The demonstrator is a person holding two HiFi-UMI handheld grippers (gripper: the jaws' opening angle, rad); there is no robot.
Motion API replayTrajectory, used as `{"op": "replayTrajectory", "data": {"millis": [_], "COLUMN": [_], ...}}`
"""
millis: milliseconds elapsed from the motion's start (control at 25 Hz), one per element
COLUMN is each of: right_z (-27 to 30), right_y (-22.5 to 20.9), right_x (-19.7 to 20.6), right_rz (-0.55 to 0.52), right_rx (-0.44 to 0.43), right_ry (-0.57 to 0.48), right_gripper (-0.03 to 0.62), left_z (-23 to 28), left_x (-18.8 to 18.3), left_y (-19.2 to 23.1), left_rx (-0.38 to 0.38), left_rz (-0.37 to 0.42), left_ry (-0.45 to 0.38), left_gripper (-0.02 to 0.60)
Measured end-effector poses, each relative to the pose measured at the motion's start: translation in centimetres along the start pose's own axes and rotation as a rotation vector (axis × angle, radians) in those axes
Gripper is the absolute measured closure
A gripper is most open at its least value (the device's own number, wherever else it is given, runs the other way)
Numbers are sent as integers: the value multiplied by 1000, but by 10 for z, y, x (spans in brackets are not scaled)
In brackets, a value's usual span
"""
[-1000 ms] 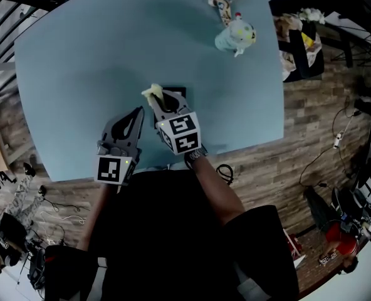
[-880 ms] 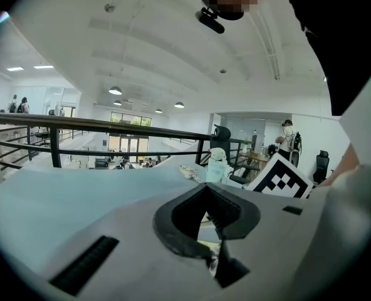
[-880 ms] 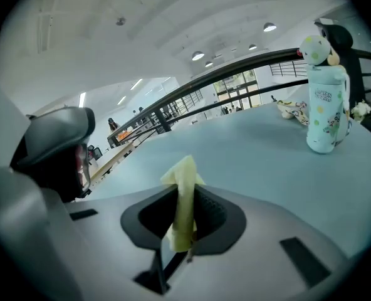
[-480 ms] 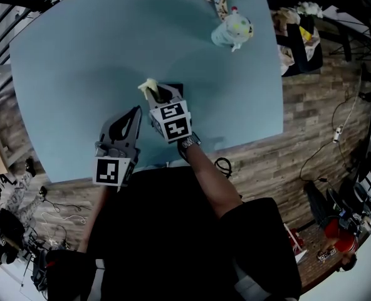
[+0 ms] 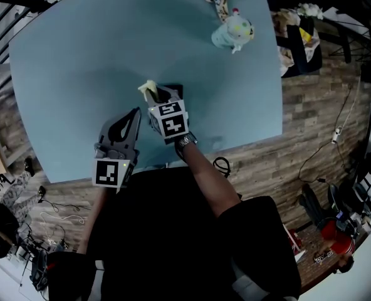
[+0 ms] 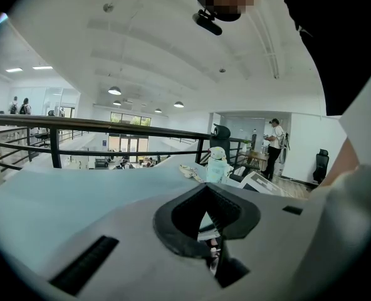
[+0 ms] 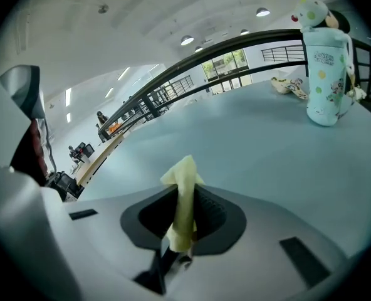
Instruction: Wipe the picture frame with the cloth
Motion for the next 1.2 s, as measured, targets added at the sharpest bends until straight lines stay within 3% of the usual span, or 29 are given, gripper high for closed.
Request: {"op": "replayTrajectory", "data": {"millis": [1200], "right_z": [-10], "right_y": [-30], "right_x": [10], "right_rz": [57], "right_rx": [54], "right_ry": [5], "right_gripper": [536], "left_z": [1], "left_x": [5], "left_y": [-12], "left_rx": [30], "left_rz": [14], "left_ry": [11], "left_gripper": [584]}}
Point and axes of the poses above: the fingertips, and each gripper's own axes: z forward along the fingers, y to its left, x out of its underside, the point moved 2 cm from there along -z, backward along the fingers, and after that the axes turned 10 degrees about -z, right-handed, at the moved point
